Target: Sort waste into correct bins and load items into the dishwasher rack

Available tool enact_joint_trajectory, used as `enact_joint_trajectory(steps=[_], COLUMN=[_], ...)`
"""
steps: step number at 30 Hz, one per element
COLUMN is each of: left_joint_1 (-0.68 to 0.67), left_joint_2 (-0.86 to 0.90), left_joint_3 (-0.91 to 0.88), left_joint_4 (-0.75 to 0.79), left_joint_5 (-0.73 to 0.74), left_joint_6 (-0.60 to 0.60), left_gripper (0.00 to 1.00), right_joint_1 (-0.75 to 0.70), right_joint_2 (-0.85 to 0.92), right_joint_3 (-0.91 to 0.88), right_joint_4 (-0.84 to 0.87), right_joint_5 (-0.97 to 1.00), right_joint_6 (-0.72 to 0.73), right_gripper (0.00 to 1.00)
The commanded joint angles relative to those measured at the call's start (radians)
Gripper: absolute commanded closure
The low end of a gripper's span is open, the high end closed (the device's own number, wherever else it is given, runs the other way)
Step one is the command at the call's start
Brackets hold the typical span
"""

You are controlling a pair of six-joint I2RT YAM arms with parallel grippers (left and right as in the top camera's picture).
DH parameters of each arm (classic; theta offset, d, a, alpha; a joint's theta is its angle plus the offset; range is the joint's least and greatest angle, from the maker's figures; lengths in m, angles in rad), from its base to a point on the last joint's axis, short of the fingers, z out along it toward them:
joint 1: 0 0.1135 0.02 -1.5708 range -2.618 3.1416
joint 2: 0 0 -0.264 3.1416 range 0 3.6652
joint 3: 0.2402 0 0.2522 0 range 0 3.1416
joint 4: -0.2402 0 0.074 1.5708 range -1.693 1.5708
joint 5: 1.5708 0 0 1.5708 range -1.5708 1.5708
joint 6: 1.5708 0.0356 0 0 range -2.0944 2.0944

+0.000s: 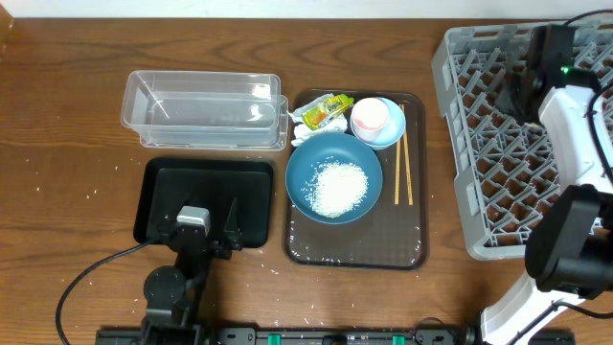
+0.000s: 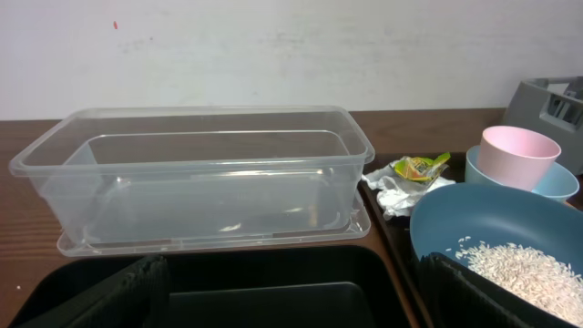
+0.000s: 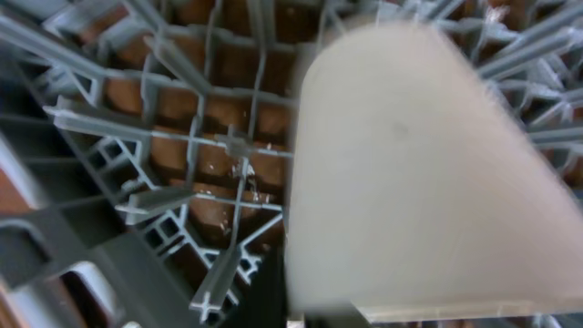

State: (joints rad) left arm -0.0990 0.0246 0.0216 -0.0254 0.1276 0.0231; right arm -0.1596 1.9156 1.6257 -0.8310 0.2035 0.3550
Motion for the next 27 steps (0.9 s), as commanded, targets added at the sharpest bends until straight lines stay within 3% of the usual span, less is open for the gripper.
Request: enact_joint_trajectory(steps=[1, 8, 11, 19, 23, 27], left_joint_1=[0.005, 0.005, 0.005, 0.005, 0.005, 0.005], left_joint_2=[-0.001, -0.001, -0.001, -0.001, -0.001, -0.001], left_joint_3=[-0.018, -0.018, -0.018, -0.018, -0.018, -0.018], left_joint_4=[-0.033, -0.033, -0.033, -0.033, -0.033, -0.033], left_joint_5=[0.014, 0.014, 0.014, 0.014, 0.015, 0.014], left_joint_6=[0.003, 0.003, 0.003, 0.003, 0.003, 0.003], left_gripper=[0.1, 0.1, 0.1, 0.1, 0.1, 0.1], right_joint_1=[-0.013, -0.09, -0.192, -0.558, -0.676, -0.728], right_joint_2=[-0.049, -0.085, -0.092, -0.047, 0.019, 0.11], right_joint_3=[0.093, 0.166, 0.166, 0.165, 0.165, 0.165], right_joint_4=[-0.054, -0.123, -0.116, -0.07, -0.066, -0.055], right_joint_5=[-0.012, -0.114, -0.335, -1.144, -1.349, -1.394], right_joint_6=[-0.014, -0.178, -0.282, -0.541, -0.599, -0.587], right_gripper=[0.99, 0.99, 0.99, 0.99, 0.99, 0.99])
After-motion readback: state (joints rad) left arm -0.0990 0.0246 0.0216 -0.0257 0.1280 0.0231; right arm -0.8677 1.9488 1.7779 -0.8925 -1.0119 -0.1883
